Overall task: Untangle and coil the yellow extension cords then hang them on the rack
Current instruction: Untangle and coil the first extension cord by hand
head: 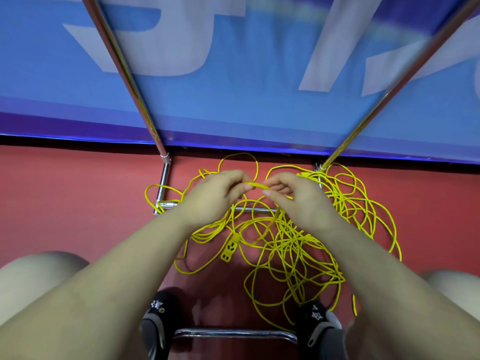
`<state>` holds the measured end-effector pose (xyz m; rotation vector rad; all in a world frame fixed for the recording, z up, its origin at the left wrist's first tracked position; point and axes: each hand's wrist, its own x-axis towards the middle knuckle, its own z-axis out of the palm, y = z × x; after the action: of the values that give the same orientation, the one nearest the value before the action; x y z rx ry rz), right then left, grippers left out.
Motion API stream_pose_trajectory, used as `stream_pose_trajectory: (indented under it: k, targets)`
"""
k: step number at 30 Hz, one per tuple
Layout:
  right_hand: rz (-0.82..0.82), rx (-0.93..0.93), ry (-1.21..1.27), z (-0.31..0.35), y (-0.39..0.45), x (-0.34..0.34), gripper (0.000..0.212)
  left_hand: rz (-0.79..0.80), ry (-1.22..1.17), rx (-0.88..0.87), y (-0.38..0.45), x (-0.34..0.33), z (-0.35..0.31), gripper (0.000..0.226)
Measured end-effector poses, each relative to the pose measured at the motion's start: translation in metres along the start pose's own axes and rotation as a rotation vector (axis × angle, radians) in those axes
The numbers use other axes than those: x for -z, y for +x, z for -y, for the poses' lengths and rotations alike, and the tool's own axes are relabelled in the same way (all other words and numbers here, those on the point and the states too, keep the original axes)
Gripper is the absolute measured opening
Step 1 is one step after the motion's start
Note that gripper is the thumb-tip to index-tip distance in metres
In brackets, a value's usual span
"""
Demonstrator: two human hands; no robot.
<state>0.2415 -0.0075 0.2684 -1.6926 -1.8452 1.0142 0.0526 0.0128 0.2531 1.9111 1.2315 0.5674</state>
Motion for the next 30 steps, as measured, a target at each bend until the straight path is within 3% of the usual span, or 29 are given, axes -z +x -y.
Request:
stream_pose_trajectory:
  k: [5,9,13,16,19,24,27,30]
  targets:
    - [-0.013,0.025,-0.03,0.002,-0.001,-0.004,0.01,0.076,0.117,0.087,-0.006,0.002,0.012,0.023]
    - [-0.161,0.075,0.002,0.0,0.0,0.002,0.006,0.174,0.234,0.278,-0.012,0.002,0.037,0.031]
    - [-0.404,0.047,0.028,-0.005,0.006,0.025,0.008,0.103,0.224,0.359,-0.015,0.002,0.048,0.02]
    - [-0.508,-0.081,0.012,-0.018,0.01,0.04,0.004,0.013,0.144,0.317,-0.012,0.003,0.047,0.012]
    - [-0.436,-0.205,-0.077,-0.03,0.01,0.044,0.018,-0.043,0.073,0.214,-0.008,0.004,0.035,0.017]
    - [-0.093,0.06,-0.099,-0.015,-0.001,0.019,0.042,-0.084,-0.008,0.059,0.0,0.004,0.007,0.014]
    - [0.021,0.072,0.011,-0.008,-0.003,0.001,0.039,-0.046,0.019,0.038,0.001,0.001,0.001,0.023]
    - [-0.013,0.04,0.099,-0.005,0.001,-0.005,0.02,-0.033,-0.012,0.046,-0.002,0.002,0.0,0.028]
